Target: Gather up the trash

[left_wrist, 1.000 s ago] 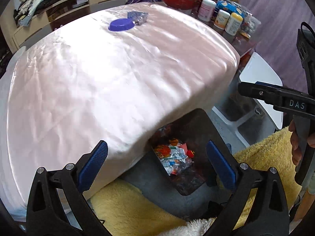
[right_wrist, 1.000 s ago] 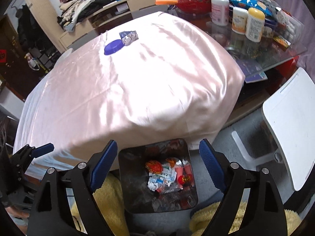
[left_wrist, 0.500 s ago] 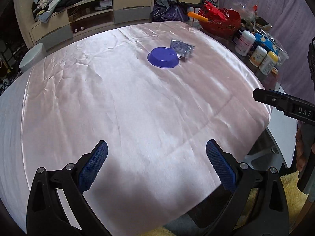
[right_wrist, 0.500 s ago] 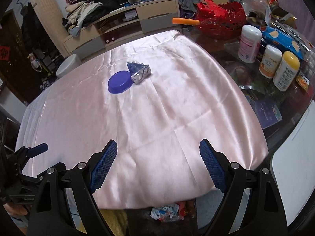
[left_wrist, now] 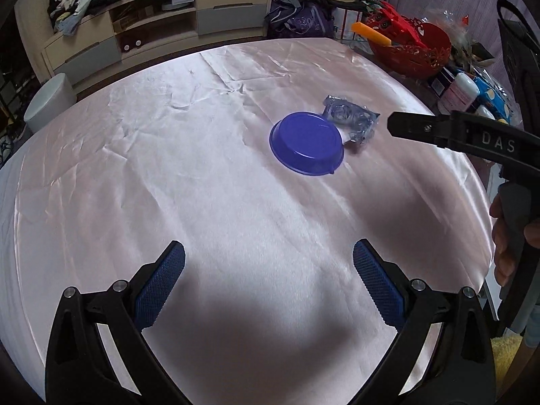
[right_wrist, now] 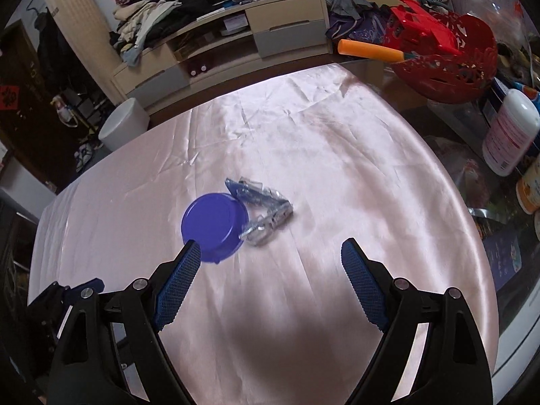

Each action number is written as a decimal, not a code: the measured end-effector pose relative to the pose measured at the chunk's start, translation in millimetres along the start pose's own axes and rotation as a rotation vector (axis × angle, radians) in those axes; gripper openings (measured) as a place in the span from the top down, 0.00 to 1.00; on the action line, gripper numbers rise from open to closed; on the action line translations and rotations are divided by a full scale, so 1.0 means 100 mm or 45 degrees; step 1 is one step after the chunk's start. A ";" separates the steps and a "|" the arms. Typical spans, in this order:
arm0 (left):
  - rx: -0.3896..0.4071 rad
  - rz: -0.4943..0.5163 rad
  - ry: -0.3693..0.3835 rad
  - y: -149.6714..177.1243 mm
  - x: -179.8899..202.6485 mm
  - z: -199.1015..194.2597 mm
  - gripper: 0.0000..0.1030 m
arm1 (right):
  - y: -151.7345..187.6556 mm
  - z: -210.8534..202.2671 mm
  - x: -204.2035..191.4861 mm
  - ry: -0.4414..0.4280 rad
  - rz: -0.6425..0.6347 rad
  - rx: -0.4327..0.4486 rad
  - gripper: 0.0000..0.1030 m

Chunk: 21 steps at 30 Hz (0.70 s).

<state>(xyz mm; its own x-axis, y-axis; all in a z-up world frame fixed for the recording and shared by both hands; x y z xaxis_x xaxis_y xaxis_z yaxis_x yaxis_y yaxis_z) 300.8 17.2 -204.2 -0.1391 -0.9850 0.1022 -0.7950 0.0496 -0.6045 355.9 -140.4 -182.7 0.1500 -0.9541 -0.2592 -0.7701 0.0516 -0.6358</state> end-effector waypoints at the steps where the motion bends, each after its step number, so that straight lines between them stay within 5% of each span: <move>1: -0.003 -0.002 0.001 -0.04 0.00 0.05 0.08 | -0.04 0.08 -0.01 0.002 -0.002 -0.006 0.17; 7: -0.026 0.008 0.010 -0.21 0.02 0.32 0.08 | -0.17 0.44 -0.02 0.006 -0.009 -0.048 0.18; 10: -0.035 0.004 0.026 -0.27 0.05 0.45 0.08 | -0.15 0.60 -0.03 -0.014 -0.013 -0.083 0.30; 11: -0.040 0.002 0.034 -0.28 0.06 0.49 0.08 | -0.14 0.63 -0.04 -0.020 -0.019 -0.094 0.44; 14: -0.050 0.000 0.056 -0.31 0.10 0.60 0.08 | -0.14 0.66 0.00 -0.019 -0.030 -0.093 0.64; 21: -0.018 0.036 0.061 -0.51 0.25 0.80 0.08 | -0.24 0.54 0.23 0.003 -0.024 -0.039 0.72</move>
<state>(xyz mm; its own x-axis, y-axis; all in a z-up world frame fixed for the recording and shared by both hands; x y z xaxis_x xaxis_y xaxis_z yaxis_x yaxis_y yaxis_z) 384.8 -23.4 -233.6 -0.1893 -0.9742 0.1231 -0.7985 0.0797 -0.5967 411.2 -148.1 -212.3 0.1634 -0.9555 -0.2456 -0.7856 0.0246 -0.6182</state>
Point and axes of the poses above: each gripper's, at about its wrist camera, not at the fingertips, and z roughly the way its jaws point, x to its right, y to its underside, the point moved 1 cm from there along z, roughly the way its jaws point, and after that the axes turned 9 degrees about x, right-handed, at the moved point
